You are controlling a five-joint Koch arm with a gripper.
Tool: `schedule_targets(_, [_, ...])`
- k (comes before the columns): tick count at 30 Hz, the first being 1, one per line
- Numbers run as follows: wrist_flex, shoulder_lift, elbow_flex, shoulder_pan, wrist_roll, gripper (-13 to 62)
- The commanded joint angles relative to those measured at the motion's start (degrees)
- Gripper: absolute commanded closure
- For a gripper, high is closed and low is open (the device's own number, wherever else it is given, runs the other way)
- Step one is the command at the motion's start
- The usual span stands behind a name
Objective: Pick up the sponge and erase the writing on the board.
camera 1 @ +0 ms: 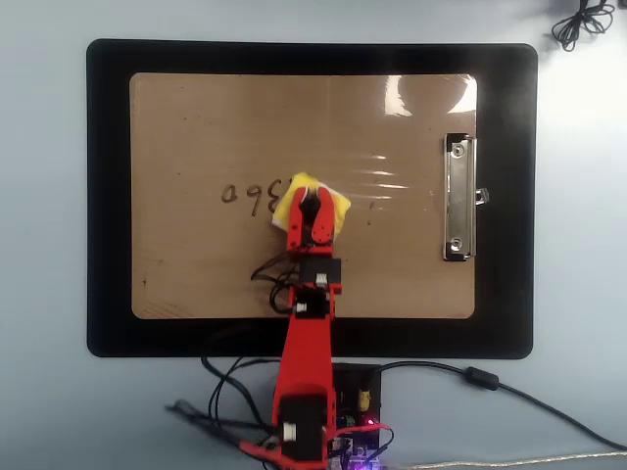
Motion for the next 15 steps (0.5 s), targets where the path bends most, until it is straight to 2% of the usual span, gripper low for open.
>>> schedule_targets(1, [-1.85,-15.12,-14.94,-0.62,-1.58,57.2])
schedule_targets(2, [-2.11,-18.46,-19.6,-0.79,-1.41,57.2])
schedule_targets(4, [-2.11,-15.21,-16.7,-0.7,-1.41,57.2])
schedule_targets(8, [-1.76,8.96,8.35,-0.97,-1.58,57.2])
schedule_targets(10, [-1.14,14.24,12.74,-1.05,-1.49,57.2])
schedule_targets(12, [-1.23,7.65,6.86,-1.05,-1.76,57.2])
schedule_targets(15, [-3.78,-15.47,-15.38,-1.05,-1.67,57.2])
